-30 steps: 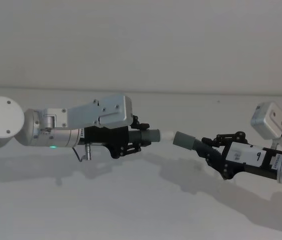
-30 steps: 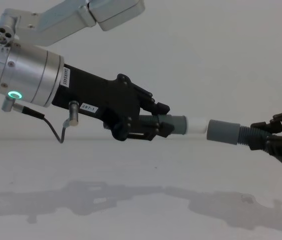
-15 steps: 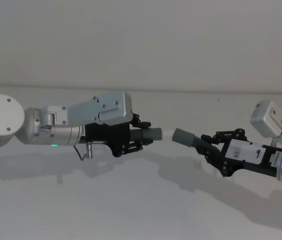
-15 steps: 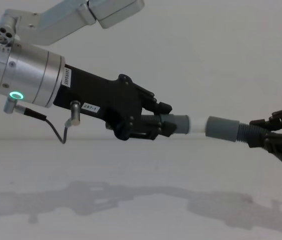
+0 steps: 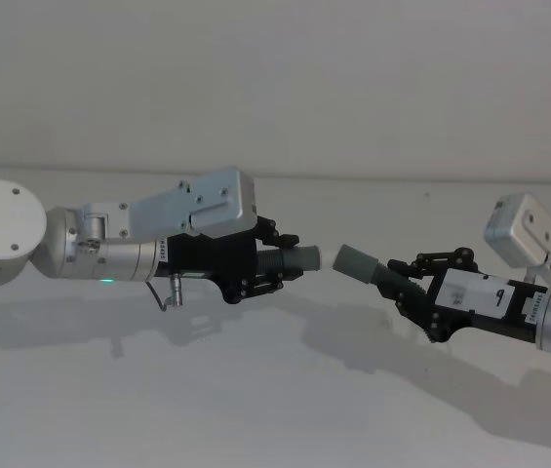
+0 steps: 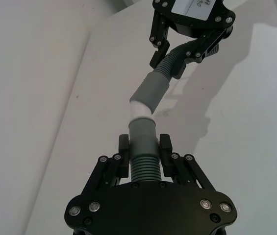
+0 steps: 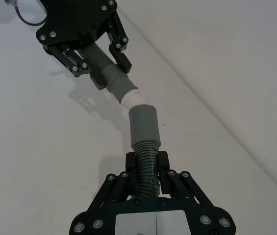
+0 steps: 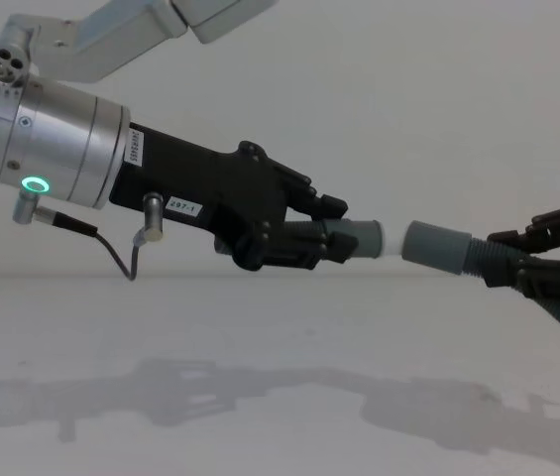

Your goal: Use both hands to pick up one end of the pipe from the table, align the ends, and insert them.

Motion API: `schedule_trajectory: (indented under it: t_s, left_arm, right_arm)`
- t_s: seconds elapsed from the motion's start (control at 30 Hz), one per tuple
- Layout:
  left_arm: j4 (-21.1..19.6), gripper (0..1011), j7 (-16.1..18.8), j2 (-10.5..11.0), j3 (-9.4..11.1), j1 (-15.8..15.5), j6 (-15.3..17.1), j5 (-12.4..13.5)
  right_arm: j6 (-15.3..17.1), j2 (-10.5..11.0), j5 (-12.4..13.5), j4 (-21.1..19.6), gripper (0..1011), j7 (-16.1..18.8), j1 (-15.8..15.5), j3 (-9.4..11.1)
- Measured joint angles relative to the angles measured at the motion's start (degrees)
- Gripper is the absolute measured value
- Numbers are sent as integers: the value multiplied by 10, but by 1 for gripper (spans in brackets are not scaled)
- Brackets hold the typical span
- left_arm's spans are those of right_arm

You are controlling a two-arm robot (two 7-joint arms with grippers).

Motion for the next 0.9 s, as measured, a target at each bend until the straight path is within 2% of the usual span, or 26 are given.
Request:
schedule_trajectory:
  t_s: [0.9]
  left_arm:
    - [6,360,-10,2,11,-12,-5,-9]
  right_arm:
    - [-10,4,-4,-12,264,3,-1,3]
